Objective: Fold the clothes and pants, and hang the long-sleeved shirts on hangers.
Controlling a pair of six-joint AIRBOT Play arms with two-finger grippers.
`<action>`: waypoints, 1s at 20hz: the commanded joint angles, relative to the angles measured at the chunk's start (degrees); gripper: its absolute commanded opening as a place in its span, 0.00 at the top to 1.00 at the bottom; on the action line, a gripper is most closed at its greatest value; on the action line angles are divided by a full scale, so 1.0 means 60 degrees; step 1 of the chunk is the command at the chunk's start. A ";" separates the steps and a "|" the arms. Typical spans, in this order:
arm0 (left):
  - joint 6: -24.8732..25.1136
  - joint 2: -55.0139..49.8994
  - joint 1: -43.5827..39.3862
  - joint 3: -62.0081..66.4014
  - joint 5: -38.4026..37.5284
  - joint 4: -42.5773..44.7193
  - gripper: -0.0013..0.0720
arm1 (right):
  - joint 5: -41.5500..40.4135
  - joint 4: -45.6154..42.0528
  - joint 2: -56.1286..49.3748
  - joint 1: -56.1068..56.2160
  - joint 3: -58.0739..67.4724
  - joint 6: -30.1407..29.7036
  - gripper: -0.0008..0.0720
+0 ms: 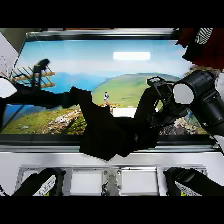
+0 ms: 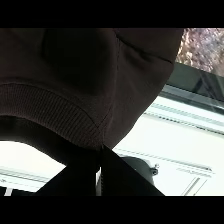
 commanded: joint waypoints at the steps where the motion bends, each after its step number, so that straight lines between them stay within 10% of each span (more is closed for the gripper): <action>1: 0.0007 -0.0484 0.1942 0.0761 0.0528 0.2102 0.07 | 0.0007 0.0004 -0.0007 0.0007 0.0000 -0.0004 0.96; 10: 0.0007 -0.4721 0.5053 0.4335 0.1883 0.3202 0.07 | 0.0007 0.0004 -0.0007 0.0007 0.0000 -0.0004 0.96; 20: 0.0069 -0.9573 0.5508 0.8164 0.2299 0.5326 0.07 | 0.0007 0.0004 -0.0007 0.0007 0.0000 -0.0004 0.96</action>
